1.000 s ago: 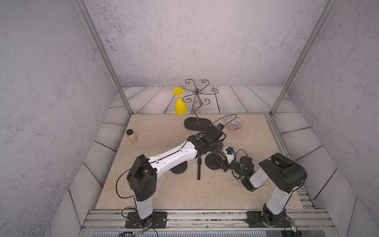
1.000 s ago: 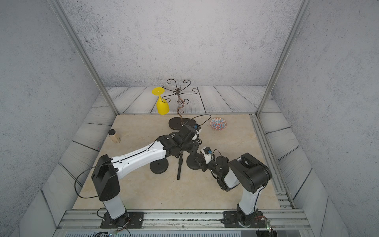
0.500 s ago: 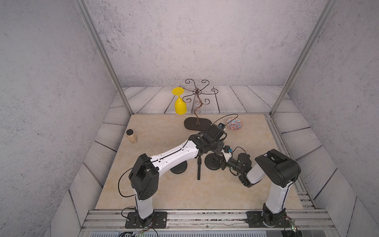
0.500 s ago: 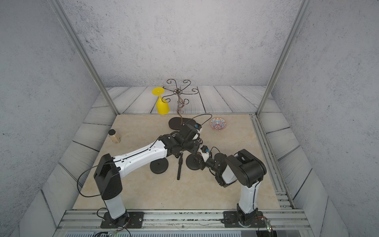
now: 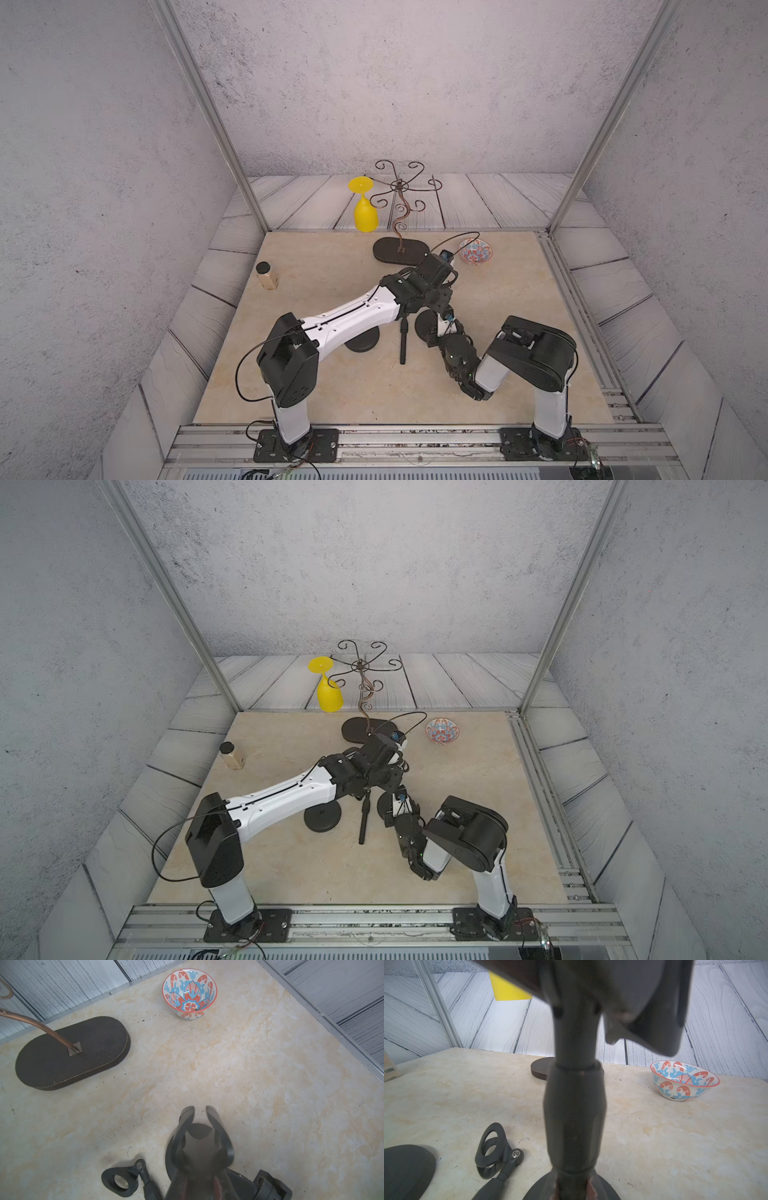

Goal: Assemble a microphone stand
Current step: Screw the microphone stand pole into the microphone stand base.

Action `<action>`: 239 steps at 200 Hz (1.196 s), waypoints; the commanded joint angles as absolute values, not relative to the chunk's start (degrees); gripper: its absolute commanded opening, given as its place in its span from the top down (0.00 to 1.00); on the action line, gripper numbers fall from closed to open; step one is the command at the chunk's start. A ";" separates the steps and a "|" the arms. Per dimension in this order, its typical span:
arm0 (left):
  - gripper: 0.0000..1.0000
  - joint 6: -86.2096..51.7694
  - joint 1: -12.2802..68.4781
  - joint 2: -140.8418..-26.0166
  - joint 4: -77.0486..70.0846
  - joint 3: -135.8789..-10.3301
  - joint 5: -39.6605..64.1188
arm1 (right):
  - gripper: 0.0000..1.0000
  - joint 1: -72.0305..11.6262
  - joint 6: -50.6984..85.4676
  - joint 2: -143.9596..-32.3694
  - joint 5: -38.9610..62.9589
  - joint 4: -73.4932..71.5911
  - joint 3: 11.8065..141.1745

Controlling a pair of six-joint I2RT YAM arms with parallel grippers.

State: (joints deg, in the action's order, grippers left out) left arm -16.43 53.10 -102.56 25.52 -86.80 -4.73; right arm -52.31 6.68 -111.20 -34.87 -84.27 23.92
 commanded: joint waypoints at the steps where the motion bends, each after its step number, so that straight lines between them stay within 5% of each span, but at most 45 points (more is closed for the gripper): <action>1: 0.85 -16.88 53.91 -106.44 36.32 -83.63 -1.57 | 0.62 -49.37 1.31 -109.11 -20.19 -80.42 20.65; 21: 0.85 -16.64 53.88 -106.66 36.21 -83.85 -1.72 | 0.44 -44.83 -2.02 -104.29 -4.46 -80.34 16.53; 49: 0.85 -16.13 53.90 -106.79 36.36 -84.19 -2.27 | 0.41 -34.63 -0.03 -100.28 15.19 -80.33 13.93; 79: 0.85 -15.65 53.89 -106.89 36.93 -84.67 -2.54 | 0.44 -27.25 3.13 -102.16 31.18 -80.34 17.05; 112: 0.85 -15.47 53.89 -106.88 37.44 -85.17 -2.61 | 0.50 -25.50 4.21 -107.16 35.66 -80.38 22.31; 132: 0.85 -15.55 53.93 -106.97 37.44 -85.34 -2.31 | 0.68 -25.29 3.95 -109.38 34.15 -80.33 23.84; 178: 0.85 -15.82 53.90 -107.05 37.29 -85.28 -2.12 | 1.00 -27.53 4.14 -109.30 17.07 -80.33 20.58; 239: 0.85 -16.35 53.91 -106.75 36.91 -84.55 -2.00 | 1.00 -51.63 11.21 -112.98 -48.77 -80.42 22.35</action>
